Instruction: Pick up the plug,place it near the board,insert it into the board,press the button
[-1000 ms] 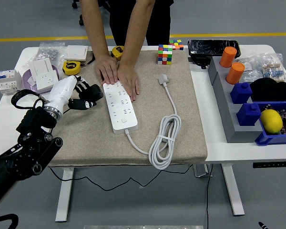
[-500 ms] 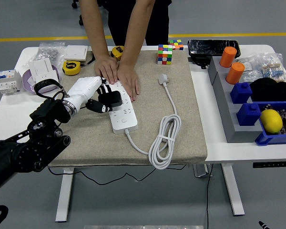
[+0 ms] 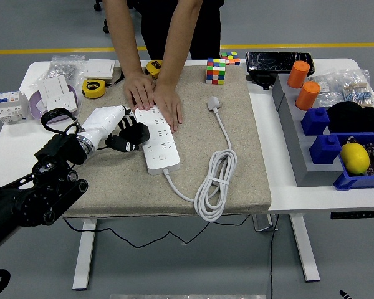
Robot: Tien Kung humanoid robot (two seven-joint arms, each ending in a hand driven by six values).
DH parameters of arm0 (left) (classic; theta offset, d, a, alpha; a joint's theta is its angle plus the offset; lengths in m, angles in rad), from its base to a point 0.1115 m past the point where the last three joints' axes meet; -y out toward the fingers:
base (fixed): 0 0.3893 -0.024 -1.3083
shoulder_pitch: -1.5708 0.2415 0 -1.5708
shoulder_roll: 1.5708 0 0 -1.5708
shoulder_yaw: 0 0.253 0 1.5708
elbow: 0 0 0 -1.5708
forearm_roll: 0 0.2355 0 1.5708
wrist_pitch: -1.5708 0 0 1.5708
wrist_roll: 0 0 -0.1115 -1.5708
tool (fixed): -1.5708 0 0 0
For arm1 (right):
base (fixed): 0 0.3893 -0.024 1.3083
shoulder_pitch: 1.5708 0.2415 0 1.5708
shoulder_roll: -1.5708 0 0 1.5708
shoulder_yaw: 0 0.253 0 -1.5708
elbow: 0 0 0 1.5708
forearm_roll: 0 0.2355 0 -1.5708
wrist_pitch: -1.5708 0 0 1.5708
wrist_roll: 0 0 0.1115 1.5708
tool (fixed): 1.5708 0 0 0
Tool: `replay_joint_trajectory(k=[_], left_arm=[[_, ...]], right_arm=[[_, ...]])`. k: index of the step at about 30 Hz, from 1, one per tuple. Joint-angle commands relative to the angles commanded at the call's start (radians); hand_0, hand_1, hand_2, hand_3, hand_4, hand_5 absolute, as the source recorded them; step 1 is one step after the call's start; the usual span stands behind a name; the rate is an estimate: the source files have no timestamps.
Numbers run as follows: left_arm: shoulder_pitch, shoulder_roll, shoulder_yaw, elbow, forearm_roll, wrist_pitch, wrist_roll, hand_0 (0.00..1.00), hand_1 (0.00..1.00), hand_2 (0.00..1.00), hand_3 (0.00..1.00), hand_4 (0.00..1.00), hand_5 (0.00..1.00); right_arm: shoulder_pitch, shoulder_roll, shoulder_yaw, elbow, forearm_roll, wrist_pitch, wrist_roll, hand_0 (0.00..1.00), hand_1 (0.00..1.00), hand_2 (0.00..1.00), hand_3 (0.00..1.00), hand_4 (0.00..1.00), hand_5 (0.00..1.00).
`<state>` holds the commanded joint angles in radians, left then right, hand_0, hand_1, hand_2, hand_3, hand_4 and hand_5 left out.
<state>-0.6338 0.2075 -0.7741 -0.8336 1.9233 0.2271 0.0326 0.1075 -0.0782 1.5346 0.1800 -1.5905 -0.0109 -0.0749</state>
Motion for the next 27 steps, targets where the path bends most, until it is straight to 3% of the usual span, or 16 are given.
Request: replay_joint_trajectory(k=[27], left_arm=[[-0.024,-0.014,0.014,0.038,0.012,-0.005,0.002,0.560,0.518,0.364,0.428,0.595,0.002]], right_arm=[[0.006,-0.003,-0.002,0.000,0.005,-0.001,0.001,0.875,0.822,0.814,0.828,0.998,0.952]])
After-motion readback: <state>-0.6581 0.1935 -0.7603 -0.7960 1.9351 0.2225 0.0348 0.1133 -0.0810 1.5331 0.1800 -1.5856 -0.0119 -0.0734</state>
